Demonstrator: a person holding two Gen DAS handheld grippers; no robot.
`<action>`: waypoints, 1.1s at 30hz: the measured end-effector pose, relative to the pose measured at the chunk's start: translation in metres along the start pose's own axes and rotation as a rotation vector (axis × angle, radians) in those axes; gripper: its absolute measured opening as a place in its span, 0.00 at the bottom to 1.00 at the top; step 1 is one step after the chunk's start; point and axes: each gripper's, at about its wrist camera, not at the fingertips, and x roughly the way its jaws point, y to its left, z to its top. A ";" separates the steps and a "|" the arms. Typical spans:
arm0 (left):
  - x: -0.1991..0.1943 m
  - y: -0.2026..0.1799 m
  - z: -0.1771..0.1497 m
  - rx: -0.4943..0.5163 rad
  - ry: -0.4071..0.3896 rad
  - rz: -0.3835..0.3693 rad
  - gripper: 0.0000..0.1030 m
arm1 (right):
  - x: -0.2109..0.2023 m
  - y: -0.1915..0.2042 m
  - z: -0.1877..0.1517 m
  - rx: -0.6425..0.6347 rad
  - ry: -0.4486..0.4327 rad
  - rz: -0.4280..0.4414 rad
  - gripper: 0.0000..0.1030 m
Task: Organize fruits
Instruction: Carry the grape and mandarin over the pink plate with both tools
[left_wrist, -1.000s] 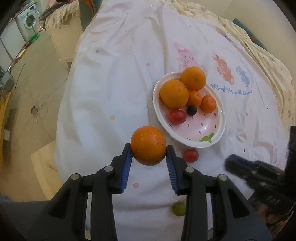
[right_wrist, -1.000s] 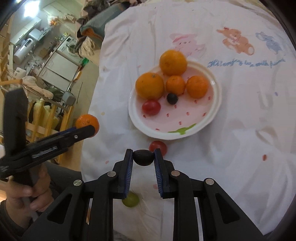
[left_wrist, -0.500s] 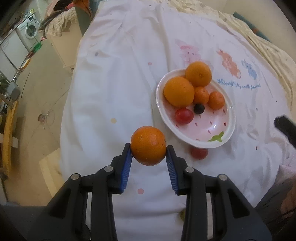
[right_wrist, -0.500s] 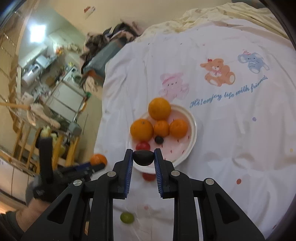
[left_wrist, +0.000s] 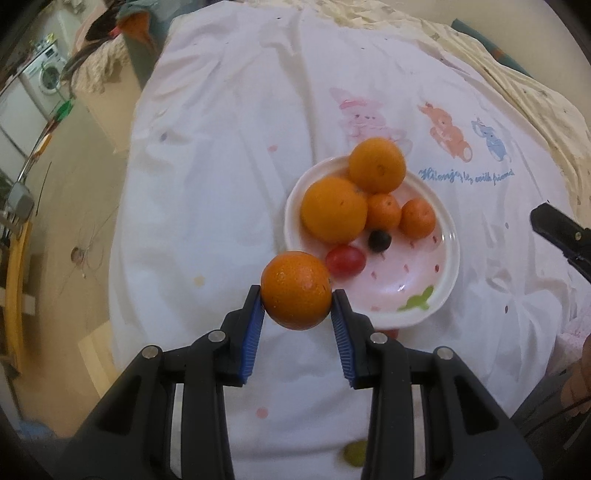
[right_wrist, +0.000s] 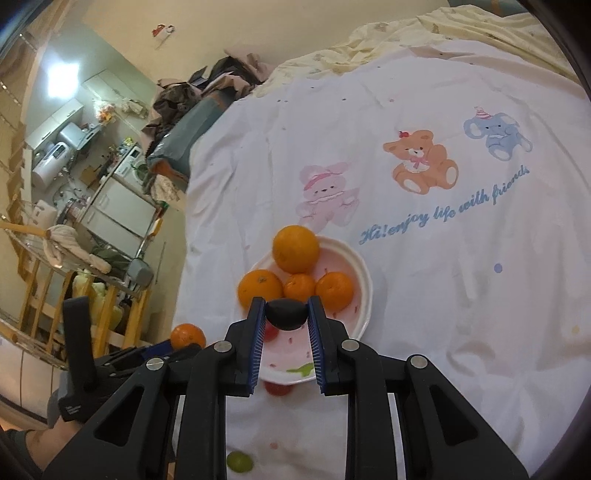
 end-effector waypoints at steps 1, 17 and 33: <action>0.004 -0.002 0.004 0.002 0.005 -0.009 0.32 | 0.003 -0.002 0.001 0.011 0.005 0.003 0.24; 0.046 -0.032 0.021 0.026 0.076 -0.074 0.32 | 0.058 -0.026 0.001 0.092 0.157 -0.032 0.24; 0.047 -0.044 0.020 0.031 0.090 -0.109 0.32 | 0.074 -0.032 -0.013 0.125 0.220 -0.060 0.24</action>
